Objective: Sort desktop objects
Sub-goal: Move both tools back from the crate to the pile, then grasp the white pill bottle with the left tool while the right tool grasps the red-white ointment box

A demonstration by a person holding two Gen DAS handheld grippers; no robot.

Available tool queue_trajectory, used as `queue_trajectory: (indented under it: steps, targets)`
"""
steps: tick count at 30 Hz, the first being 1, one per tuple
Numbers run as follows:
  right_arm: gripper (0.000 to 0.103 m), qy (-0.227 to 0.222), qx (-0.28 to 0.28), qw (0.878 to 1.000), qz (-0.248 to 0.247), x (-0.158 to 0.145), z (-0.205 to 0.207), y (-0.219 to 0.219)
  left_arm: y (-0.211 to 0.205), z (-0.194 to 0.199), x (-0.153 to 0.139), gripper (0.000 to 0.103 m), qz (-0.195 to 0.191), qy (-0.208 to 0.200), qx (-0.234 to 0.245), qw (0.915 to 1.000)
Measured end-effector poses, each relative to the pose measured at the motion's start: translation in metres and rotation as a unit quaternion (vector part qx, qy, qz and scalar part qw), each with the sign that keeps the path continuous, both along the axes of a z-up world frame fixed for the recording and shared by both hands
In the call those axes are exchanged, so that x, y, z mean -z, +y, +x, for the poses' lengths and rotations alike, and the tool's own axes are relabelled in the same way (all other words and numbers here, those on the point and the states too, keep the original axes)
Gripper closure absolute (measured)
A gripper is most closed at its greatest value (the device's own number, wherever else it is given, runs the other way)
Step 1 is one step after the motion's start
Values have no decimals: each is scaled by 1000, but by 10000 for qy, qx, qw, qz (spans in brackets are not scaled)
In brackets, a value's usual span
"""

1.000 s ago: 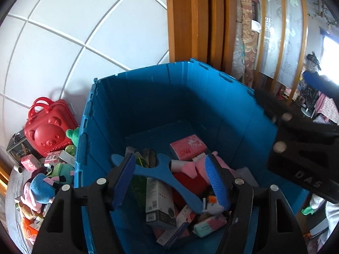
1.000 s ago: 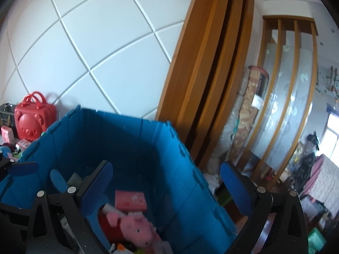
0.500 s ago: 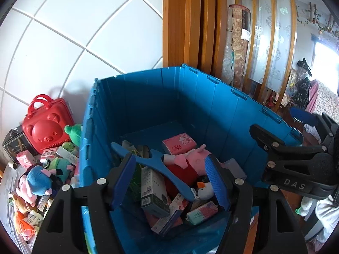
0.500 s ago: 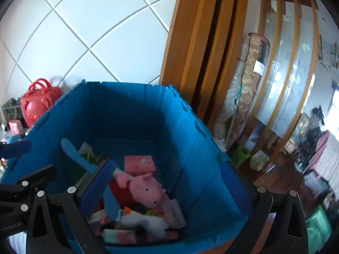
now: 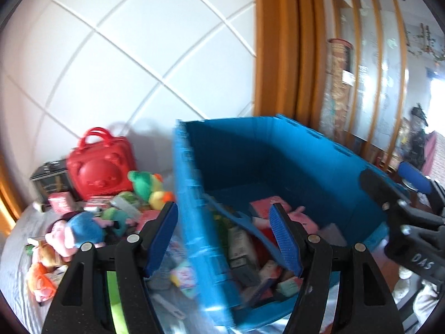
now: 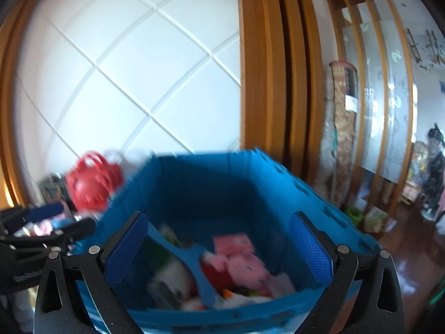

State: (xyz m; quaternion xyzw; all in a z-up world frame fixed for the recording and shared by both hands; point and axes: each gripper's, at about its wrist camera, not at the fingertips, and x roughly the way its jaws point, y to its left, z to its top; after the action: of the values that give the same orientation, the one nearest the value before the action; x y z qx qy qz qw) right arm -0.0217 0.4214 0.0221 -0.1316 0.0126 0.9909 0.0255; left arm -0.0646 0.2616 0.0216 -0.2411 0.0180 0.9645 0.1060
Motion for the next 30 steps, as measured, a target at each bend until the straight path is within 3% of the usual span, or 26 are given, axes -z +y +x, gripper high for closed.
queue_trajectory:
  steps: [7,14,17,21,27,30]
  targets:
    - [0,126,-1028,9946,3,2,-8,-72,-75,8,14,35,8,-119,-682,9976]
    - [0,151,-1995,9796,163,4,-11,-164,-180,26,42,35,83,-361,-1710,9846]
    - [0,0,-2372,9711,279,15,-16,-211,-229,32,72,35,74,-773,-2197,9725]
    - [0,-467,-2877,9561,315,42,-26,-270,-294,42,123,35,17,-1471,-2764,9497]
    - [0,-1481,-3456,9248,580,117,-45,-346,-375,61,213,35,510,-2577,-3352,9048]
    - [0,-2037,-3561,9094,688,154,-55,-366,-392,68,243,35,744,-2859,-3414,8923]
